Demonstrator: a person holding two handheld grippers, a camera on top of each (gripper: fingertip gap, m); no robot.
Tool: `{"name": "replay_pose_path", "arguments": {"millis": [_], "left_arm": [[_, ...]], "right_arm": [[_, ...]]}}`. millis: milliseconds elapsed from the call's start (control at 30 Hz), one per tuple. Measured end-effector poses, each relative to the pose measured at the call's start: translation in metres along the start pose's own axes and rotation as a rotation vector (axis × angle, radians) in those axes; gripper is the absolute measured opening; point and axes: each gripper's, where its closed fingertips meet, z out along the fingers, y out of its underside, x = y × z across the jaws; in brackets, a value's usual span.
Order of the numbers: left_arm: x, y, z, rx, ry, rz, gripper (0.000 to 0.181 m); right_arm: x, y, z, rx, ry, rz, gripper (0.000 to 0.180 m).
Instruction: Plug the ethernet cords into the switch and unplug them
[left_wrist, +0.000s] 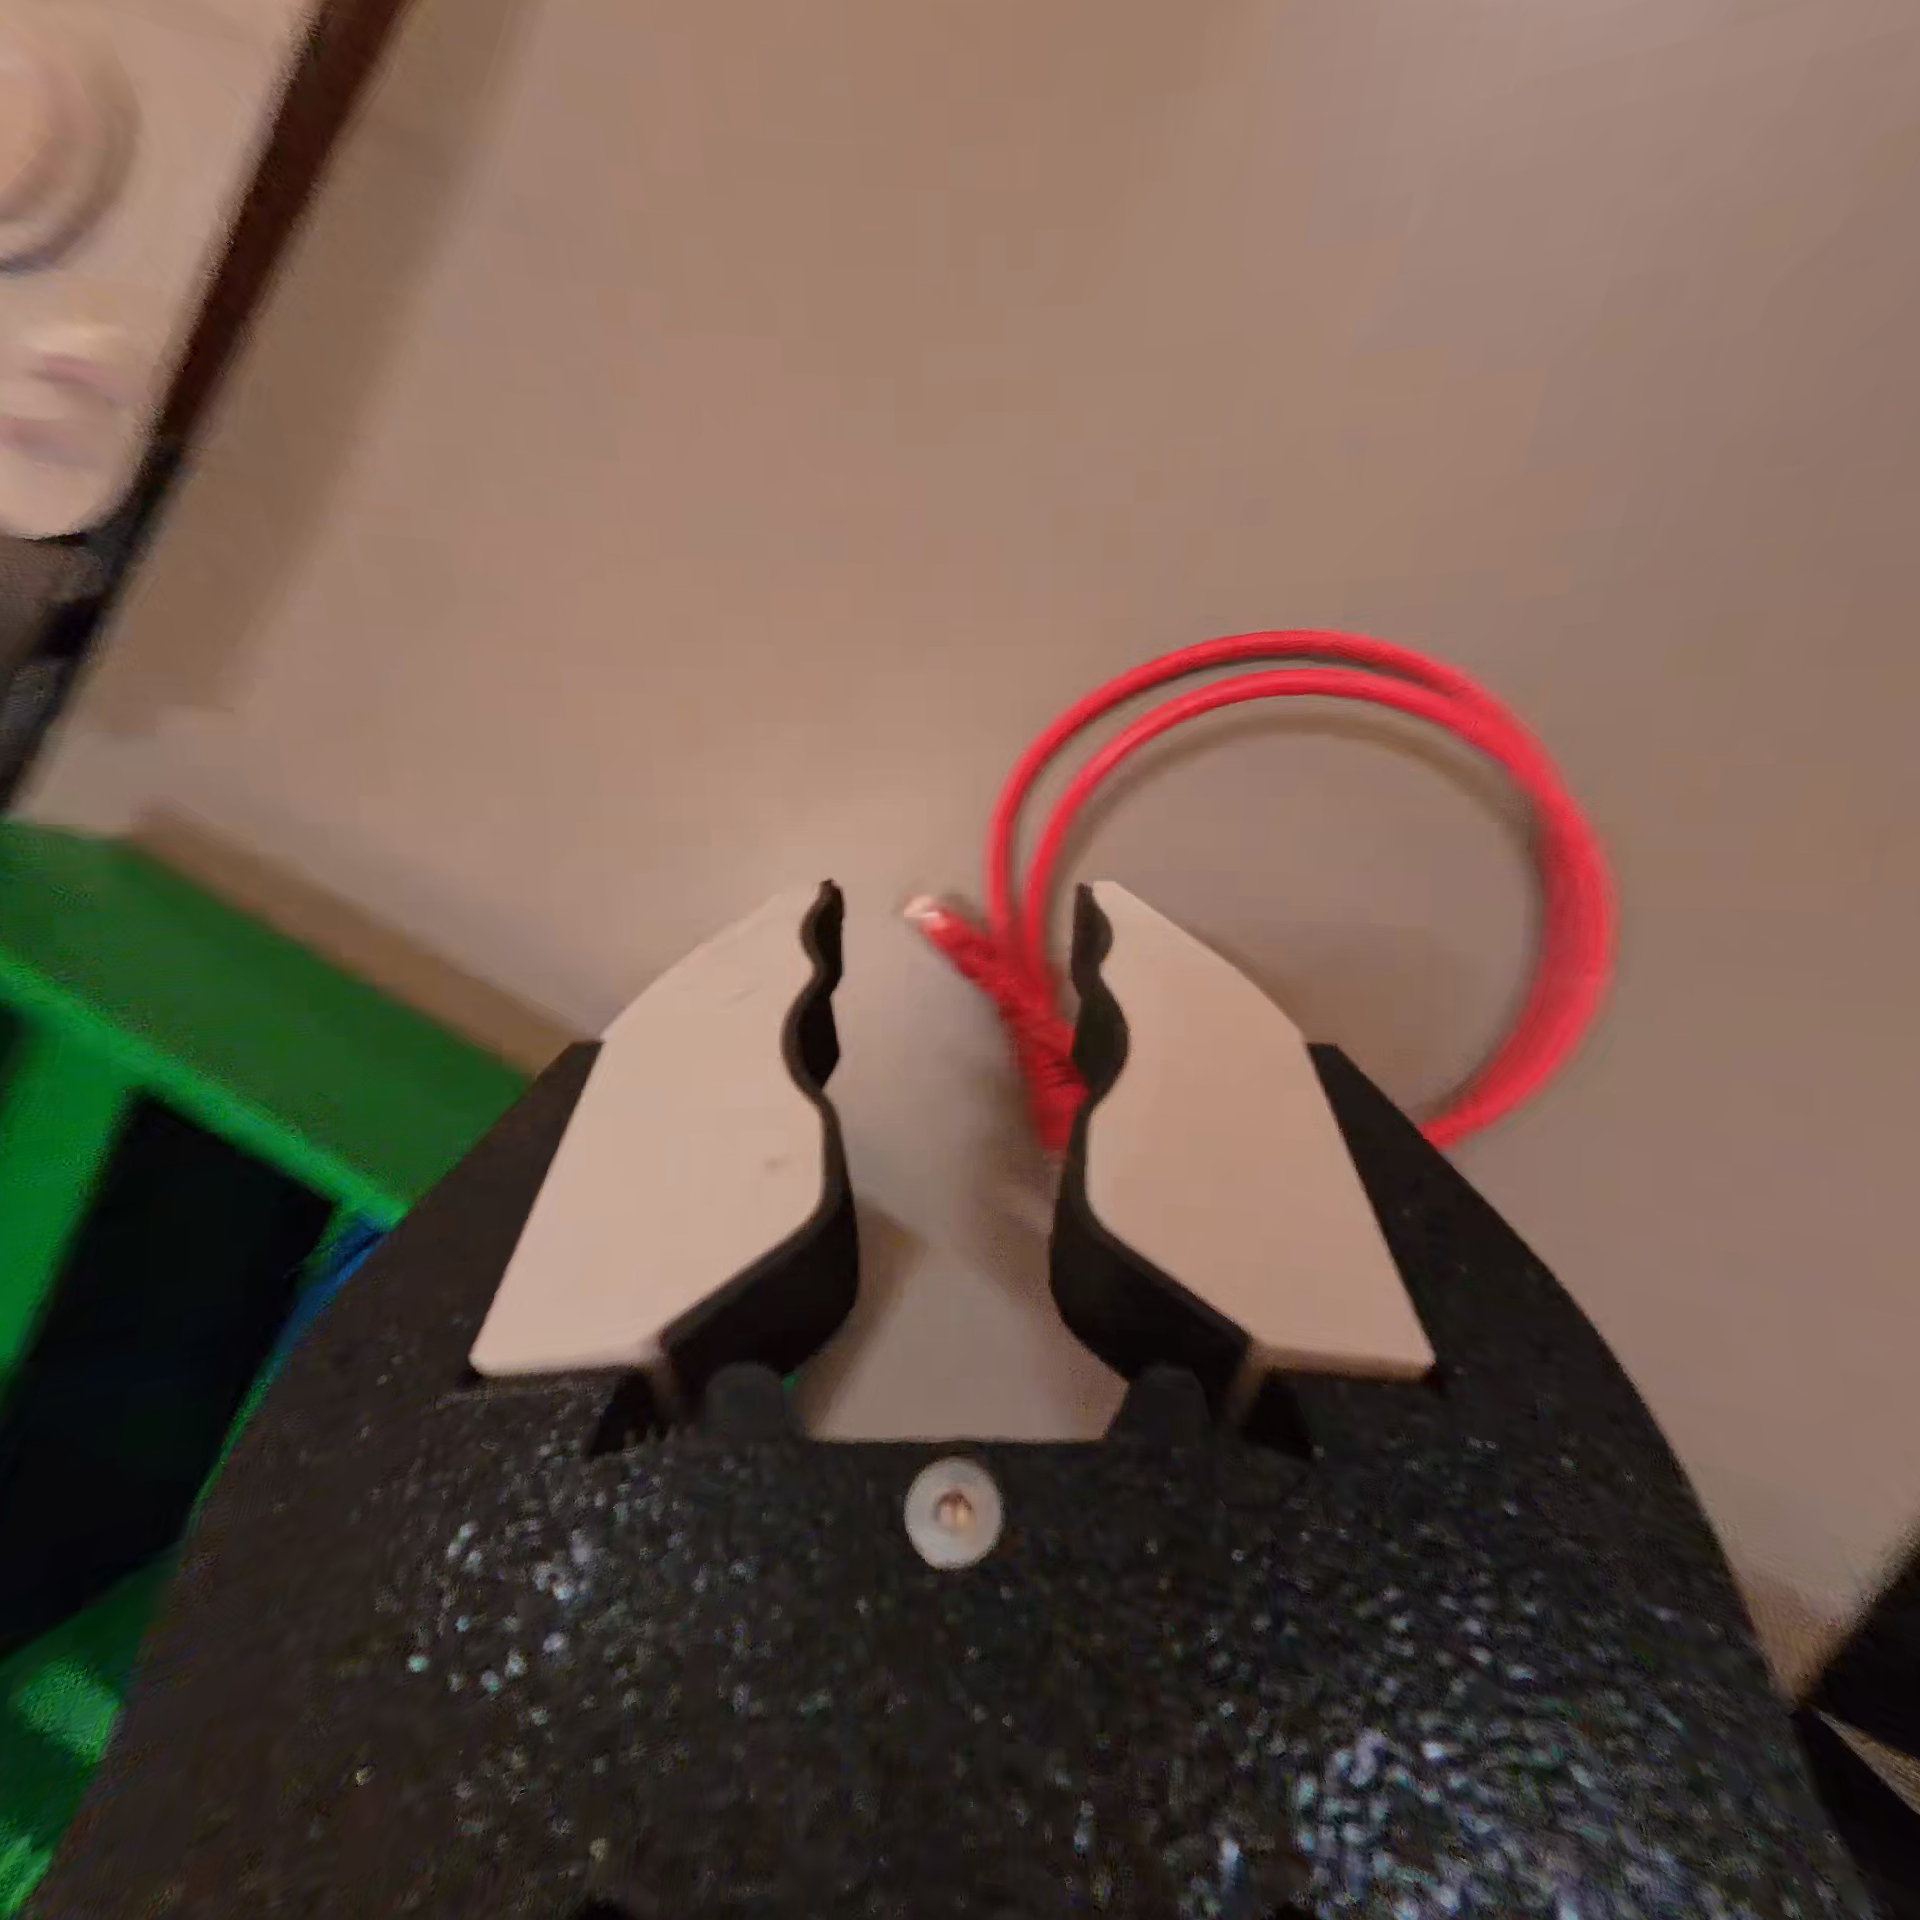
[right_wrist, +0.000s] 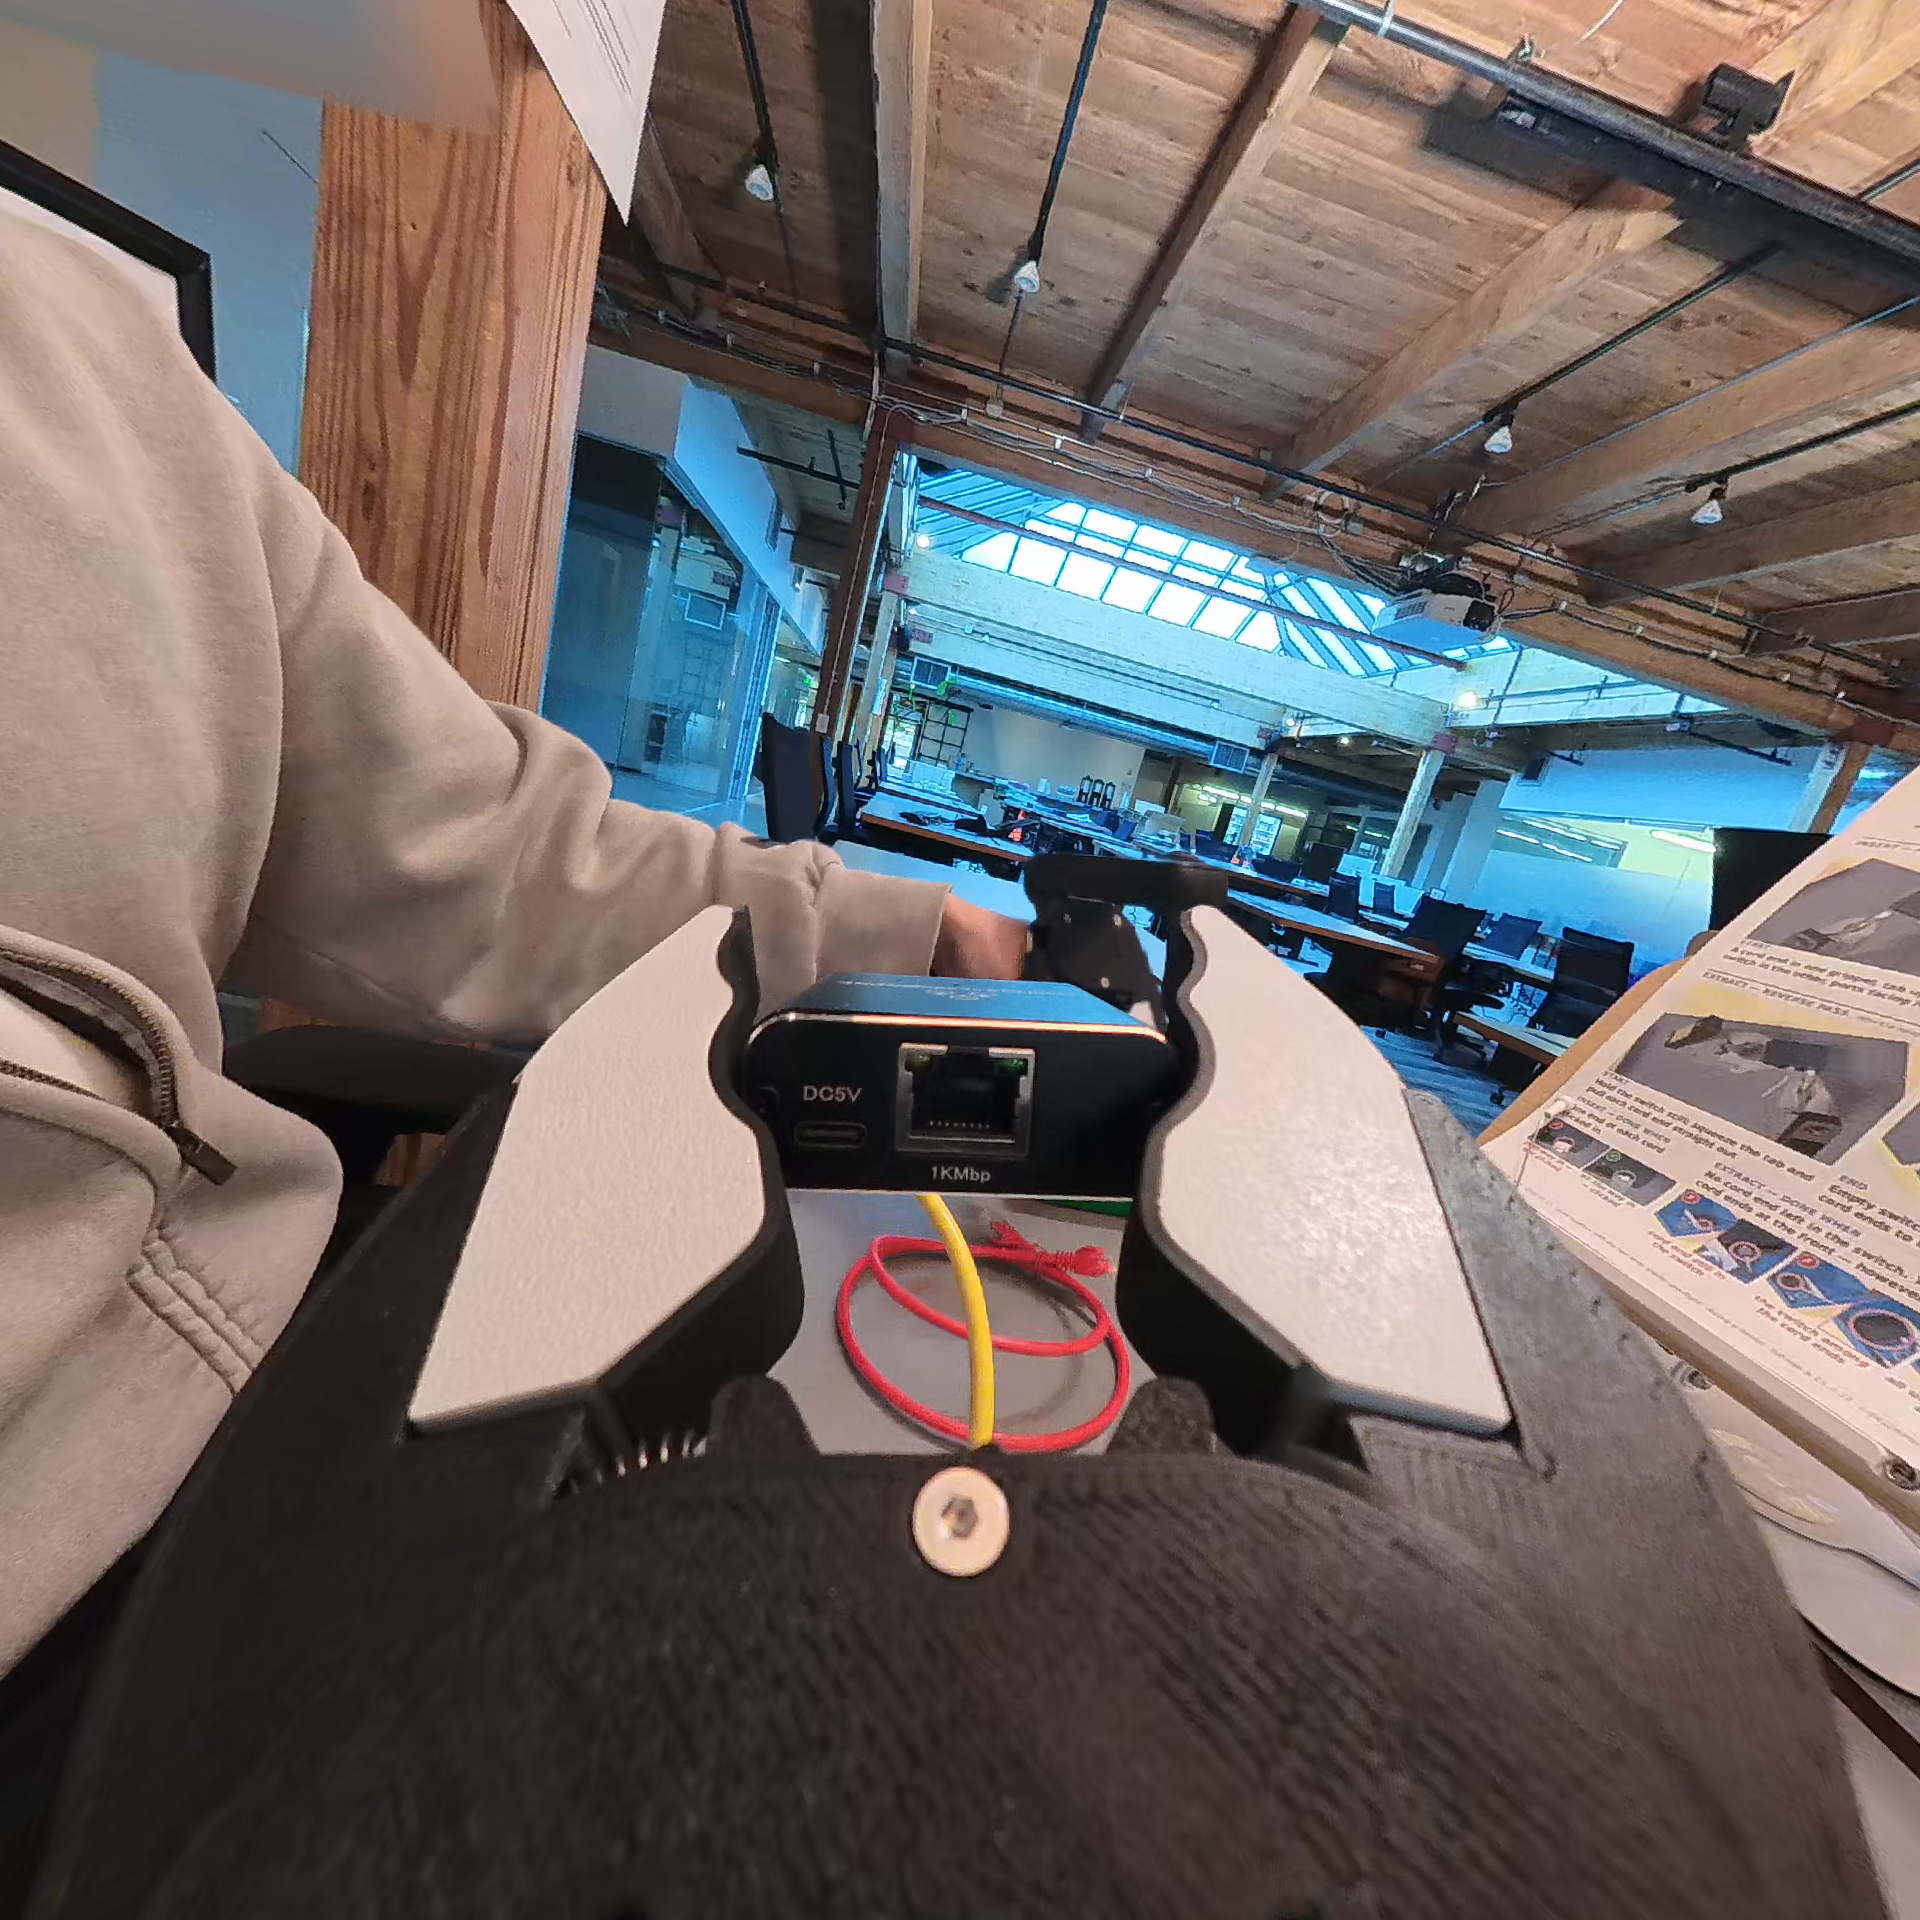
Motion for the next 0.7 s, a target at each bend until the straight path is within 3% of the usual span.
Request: {"name": "replay_pose_path", "arguments": {"millis": [100,200,400,567,700], "left_arm": [[-0.016,0.004,-0.009,-0.08,-0.18,-0.055,0.037],[0.008,0.013,-0.007,-0.171,-0.086,-0.252,0.037],[0.016,0.055,0.027,-0.37,-0.117,-0.364,0.035],[0.016,0.064,0.058,-0.368,-0.047,-0.366,0.032],[0.015,0.053,0.069,-0.306,-0.006,-0.285,0.018]], "right_arm": [[0.0,0.001,0.0,-0.006,0.003,-0.002,0.076],[0.0,0.001,0.0,-0.005,0.001,0.0,0.076],[0.0,0.005,0.003,-0.012,-0.007,0.01,0.076],[-0.002,0.006,0.004,-0.015,-0.017,0.01,0.076],[-0.002,0.006,0.004,-0.015,-0.017,0.01,0.076]]}}
